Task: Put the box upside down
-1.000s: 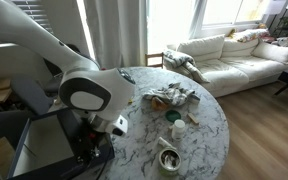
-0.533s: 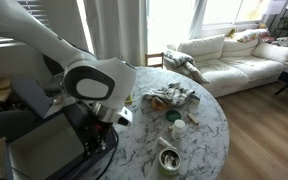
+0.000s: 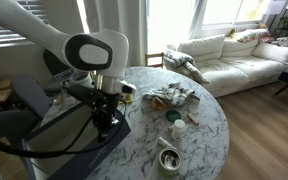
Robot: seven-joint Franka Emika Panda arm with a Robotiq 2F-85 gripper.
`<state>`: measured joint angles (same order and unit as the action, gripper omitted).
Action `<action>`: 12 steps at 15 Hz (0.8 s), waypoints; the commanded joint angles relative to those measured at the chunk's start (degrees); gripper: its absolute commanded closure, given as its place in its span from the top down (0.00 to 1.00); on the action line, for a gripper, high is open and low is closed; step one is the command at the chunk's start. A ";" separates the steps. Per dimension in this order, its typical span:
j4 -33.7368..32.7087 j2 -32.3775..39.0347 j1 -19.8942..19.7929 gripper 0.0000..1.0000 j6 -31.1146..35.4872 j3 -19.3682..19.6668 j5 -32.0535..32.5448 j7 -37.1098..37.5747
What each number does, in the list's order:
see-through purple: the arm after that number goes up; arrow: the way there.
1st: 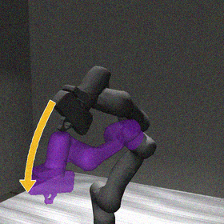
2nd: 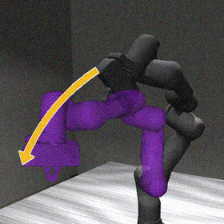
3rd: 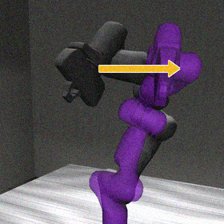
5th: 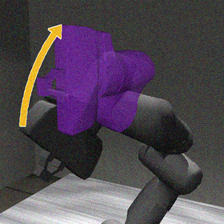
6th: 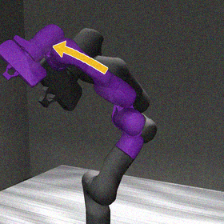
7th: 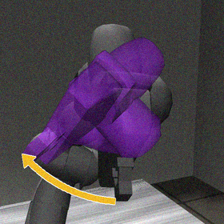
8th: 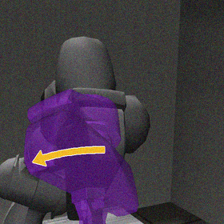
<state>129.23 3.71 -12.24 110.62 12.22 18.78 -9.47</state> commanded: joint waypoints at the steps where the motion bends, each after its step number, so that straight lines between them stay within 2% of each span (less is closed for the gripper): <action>1: 0.57 -3.74 2.22 0.01 1.10 -1.58 9.25 6.66; 4: 1.19 -6.28 3.56 0.01 2.13 -3.30 16.78 12.33; 7: 2.11 -8.00 4.24 0.01 2.94 -4.60 21.59 16.16; 8: 1.49 -8.31 4.28 0.01 2.34 -4.54 17.89 13.26; 9: -0.10 -6.36 4.18 0.03 0.91 -4.63 18.48 13.79; 12: -0.02 -7.02 4.30 0.03 0.91 -4.86 18.38 13.75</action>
<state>129.27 -3.31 -7.98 111.62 7.35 37.19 4.30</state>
